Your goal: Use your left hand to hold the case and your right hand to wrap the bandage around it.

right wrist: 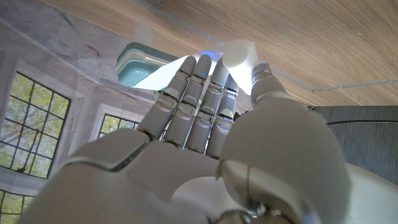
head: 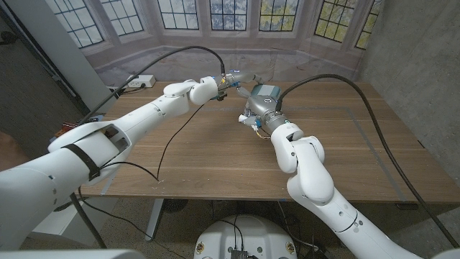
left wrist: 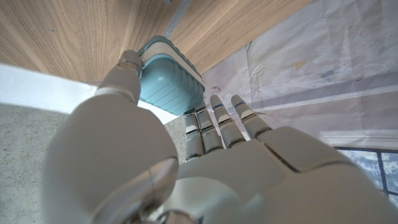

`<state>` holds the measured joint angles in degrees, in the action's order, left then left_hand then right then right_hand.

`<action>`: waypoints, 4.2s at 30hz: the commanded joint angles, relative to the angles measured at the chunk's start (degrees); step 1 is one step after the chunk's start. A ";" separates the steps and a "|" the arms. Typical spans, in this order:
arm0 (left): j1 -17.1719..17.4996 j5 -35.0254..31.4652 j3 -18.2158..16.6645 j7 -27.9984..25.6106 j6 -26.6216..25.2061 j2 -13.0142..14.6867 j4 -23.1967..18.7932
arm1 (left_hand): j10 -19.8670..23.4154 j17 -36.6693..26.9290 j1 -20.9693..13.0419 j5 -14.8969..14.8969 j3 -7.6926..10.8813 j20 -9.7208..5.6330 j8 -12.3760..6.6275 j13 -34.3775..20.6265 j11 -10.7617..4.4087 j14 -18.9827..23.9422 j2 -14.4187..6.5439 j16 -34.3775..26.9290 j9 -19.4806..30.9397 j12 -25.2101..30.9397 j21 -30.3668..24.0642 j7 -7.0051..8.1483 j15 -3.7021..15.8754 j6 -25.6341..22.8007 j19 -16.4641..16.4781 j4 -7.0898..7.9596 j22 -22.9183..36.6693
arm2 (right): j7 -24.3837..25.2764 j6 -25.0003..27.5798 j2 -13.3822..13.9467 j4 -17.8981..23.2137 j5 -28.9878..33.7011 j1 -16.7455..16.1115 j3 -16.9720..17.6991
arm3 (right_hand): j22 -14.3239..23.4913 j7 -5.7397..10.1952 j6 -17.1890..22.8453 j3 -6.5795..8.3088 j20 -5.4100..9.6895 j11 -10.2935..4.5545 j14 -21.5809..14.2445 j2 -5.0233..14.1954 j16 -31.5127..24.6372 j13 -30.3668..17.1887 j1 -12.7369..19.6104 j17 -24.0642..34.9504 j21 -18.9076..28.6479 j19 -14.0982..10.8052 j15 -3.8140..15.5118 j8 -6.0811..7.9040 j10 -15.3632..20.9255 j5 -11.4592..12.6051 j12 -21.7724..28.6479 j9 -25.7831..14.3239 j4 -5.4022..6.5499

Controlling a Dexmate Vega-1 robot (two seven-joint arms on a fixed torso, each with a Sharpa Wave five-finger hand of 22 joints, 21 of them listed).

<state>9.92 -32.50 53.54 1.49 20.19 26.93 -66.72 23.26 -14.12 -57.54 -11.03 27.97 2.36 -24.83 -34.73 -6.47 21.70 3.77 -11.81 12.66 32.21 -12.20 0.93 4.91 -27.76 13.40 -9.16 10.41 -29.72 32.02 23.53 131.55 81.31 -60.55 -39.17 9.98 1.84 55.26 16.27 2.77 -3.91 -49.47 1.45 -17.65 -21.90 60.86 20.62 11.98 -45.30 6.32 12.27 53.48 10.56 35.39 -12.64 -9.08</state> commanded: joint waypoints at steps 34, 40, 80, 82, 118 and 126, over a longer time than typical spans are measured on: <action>1.97 -0.44 -1.33 1.44 -3.42 0.98 -6.07 | 3.03 -0.03 2.78 -0.24 0.58 -0.07 -21.66 -0.30 -2.72 0.00 -3.50 0.01 0.09 0.24 0.21 2.34 -0.32 -5.26 -0.18 0.44 0.17 | 14.43 2.13 5.46 -6.81 -9.91 2.62 -2.63 | 0.28 -0.04 0.57 -0.51 0.39 -0.45 -1.46 0.48 0.13 -0.16 0.12 0.03 0.35 -0.57 5.49 0.08 0.96 0.04 0.23 -0.24 0.23; 1.63 -0.40 -1.26 1.11 -2.80 0.75 -5.14 | 2.90 -0.04 2.90 -0.24 0.64 -0.09 -21.67 -0.28 -2.61 0.09 -3.54 -0.03 0.10 0.17 0.20 2.31 -0.31 -5.28 -0.15 0.49 0.17 | 16.65 2.78 5.84 -8.00 -10.86 3.20 -3.13 | 0.28 0.10 0.71 -0.55 0.42 -0.49 -1.65 0.49 0.02 -0.13 0.13 0.19 0.37 -0.65 5.63 0.12 1.04 0.04 0.24 -0.24 0.22; 1.19 0.62 -0.86 1.90 -2.32 -0.24 -4.42 | 2.94 -0.05 3.16 -0.23 0.63 -0.04 -21.75 -0.29 -2.48 0.05 -3.60 -0.06 0.21 0.14 0.20 2.33 -0.44 -5.33 -0.16 0.45 0.18 | 34.85 -0.40 11.16 -16.53 -16.49 5.58 -5.34 | 0.27 0.88 1.20 -0.35 1.07 -1.42 -2.75 0.59 0.07 -0.02 0.00 0.48 0.50 -1.28 5.96 0.31 1.24 0.09 0.14 -0.25 0.28; 1.06 0.75 -0.82 1.92 -2.15 -0.36 -4.07 | 2.95 -0.05 3.19 -0.23 0.63 0.00 -21.75 -0.29 -2.57 0.07 -3.62 -0.07 0.23 0.14 0.20 2.27 -0.42 -5.30 -0.18 0.47 0.18 | 35.59 -0.47 11.04 -17.46 -16.63 6.02 -5.53 | 0.27 0.88 1.20 -0.39 1.09 -1.42 -2.89 0.62 -0.03 0.03 -0.09 0.57 0.49 -1.27 5.91 0.31 1.37 0.07 0.15 -0.26 0.34; -0.05 1.66 -0.11 1.94 -0.33 -1.21 -1.12 | 3.21 -0.07 3.58 -0.23 0.61 -0.27 -21.79 -0.30 -2.61 0.12 -3.73 -0.12 0.21 0.21 0.22 2.25 -0.39 -5.43 -0.24 0.49 0.17 | 41.55 -3.50 14.69 -24.28 -18.26 10.47 -7.19 | 0.28 1.43 1.32 -0.15 1.35 -1.79 -2.97 0.83 0.39 0.40 -0.18 0.82 0.42 -1.36 6.10 0.40 1.25 -0.02 -0.32 -0.28 0.32; -0.09 2.06 -0.14 1.92 0.00 -1.31 -0.66 | 2.95 -0.06 3.72 -0.24 0.66 -0.23 -21.83 -0.31 -2.46 0.08 -3.72 -0.07 0.25 0.11 0.20 2.21 -0.43 -5.49 -0.22 0.52 0.17 | 42.30 -3.97 14.96 -26.04 -18.77 11.30 -7.17 | 0.28 1.51 1.42 -0.06 1.43 -1.76 -2.99 0.89 0.49 0.39 -0.11 0.86 0.42 -1.40 6.19 0.46 1.36 -0.02 -0.32 -0.29 0.26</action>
<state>9.96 -31.07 53.35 3.61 19.43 25.75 -68.01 23.35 -14.14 -57.25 -11.03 27.97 2.04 -24.83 -34.93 -6.57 21.70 4.06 -11.81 12.63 32.00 -12.20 0.94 4.91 -28.02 13.09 -9.16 10.41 11.42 28.98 37.17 108.40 63.20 -50.89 -46.27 9.98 2.96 56.39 16.04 4.00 -5.45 -52.15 1.68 -17.30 -21.50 60.61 21.35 11.98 -46.53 7.16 12.52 54.40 10.56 35.17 -12.64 -8.84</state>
